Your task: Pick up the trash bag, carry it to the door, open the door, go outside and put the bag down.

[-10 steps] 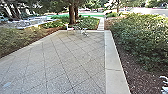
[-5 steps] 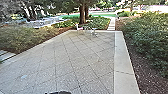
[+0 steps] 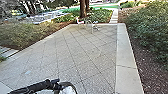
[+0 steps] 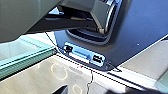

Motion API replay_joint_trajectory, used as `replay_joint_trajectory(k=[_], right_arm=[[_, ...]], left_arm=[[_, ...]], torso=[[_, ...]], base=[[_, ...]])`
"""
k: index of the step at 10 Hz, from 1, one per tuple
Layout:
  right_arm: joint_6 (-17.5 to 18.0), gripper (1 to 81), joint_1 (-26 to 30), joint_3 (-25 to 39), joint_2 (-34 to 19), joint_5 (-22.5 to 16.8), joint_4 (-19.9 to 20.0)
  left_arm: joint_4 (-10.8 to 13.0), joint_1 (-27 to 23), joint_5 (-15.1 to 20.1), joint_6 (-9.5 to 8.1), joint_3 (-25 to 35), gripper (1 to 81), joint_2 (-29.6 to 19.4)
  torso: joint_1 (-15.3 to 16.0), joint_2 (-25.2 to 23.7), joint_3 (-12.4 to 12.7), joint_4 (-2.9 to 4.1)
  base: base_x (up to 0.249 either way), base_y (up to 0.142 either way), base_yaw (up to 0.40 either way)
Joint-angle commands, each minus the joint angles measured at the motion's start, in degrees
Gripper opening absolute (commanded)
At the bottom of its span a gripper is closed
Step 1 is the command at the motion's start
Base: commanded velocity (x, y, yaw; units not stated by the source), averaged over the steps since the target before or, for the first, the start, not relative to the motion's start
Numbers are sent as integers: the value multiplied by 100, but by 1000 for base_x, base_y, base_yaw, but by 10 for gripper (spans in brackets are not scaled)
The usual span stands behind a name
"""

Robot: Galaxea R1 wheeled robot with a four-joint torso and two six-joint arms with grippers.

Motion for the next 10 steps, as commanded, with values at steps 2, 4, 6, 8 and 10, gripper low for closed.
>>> replay_joint_trajectory(k=[2,4,6,8,10], right_arm=[[-54,811,31,218,244,-359,-53],[-45,811,31,228,244,-351,-44],[-45,811,31,210,244,-341,-36],[-45,811,31,210,244,-341,-27],[-45,811,31,210,244,-341,-27]], left_arm=[[-97,-1075,678,12,-409,10,-297],[-105,-1006,695,20,-374,811,-342],[-88,-796,801,38,-374,811,-307],[-10,-165,775,90,-373,811,-98],[297,688,600,336,-532,811,333]], torso=[[0,0,-48,0],[0,2,-44,0],[0,2,-46,0],[0,2,521,0],[2,2,656,0]], base=[[0,0,0],[0,0,0],[0,0,0],[0,0,0],[0,0,0]])
